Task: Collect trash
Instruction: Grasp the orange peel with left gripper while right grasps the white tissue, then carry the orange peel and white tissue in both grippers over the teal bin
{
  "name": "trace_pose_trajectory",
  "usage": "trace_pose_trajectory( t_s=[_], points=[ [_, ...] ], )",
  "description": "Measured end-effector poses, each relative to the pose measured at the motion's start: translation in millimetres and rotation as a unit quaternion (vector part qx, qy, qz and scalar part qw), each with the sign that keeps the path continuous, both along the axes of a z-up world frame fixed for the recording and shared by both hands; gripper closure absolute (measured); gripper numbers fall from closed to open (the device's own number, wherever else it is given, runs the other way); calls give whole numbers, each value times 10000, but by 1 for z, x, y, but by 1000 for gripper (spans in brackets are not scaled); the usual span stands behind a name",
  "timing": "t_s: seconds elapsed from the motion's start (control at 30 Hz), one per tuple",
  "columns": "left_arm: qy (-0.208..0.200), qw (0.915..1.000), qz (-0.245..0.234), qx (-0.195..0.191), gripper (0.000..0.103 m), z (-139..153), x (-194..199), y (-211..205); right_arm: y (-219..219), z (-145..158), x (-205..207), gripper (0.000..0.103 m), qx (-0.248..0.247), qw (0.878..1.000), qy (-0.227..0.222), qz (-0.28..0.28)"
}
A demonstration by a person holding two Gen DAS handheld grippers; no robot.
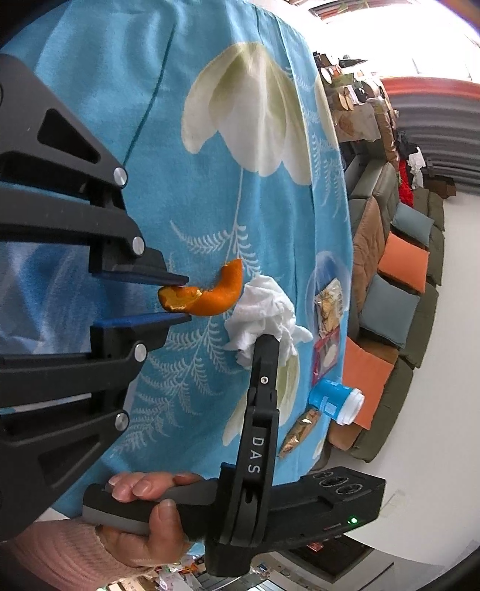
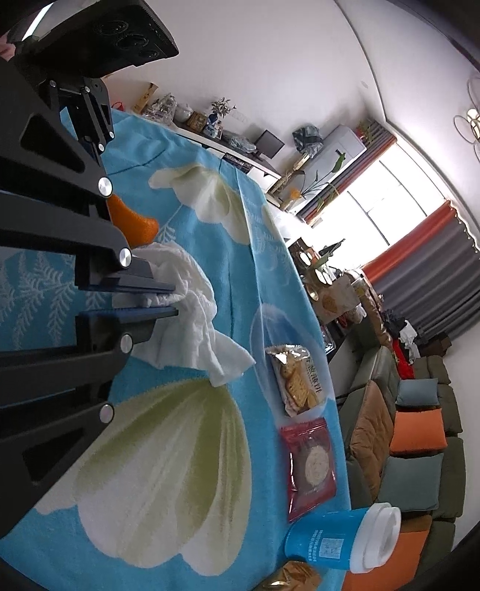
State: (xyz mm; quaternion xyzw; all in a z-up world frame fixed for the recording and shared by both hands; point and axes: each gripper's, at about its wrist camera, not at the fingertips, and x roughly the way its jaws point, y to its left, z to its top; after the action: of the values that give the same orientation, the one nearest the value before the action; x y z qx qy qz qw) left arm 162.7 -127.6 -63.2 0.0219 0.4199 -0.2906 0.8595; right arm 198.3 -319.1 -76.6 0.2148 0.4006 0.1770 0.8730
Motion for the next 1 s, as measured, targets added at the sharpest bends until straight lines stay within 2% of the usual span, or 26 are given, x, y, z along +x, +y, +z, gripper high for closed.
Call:
trace_pose_trajectory(
  t_s=[0.2,0.8,1.0],
  points=[
    [-106,9999,53,-79,89,9,-10,9,-5,8,-9,98,187,9997,-135,0],
    [-361,9991,184,-142,90,23,-32,28,-8,24,-37,98,350,9985,-428,35],
    [-482,9983,269,-191,91,31,-44,45,-1,32,-48,98,436,9972,-577,179]
  ],
)
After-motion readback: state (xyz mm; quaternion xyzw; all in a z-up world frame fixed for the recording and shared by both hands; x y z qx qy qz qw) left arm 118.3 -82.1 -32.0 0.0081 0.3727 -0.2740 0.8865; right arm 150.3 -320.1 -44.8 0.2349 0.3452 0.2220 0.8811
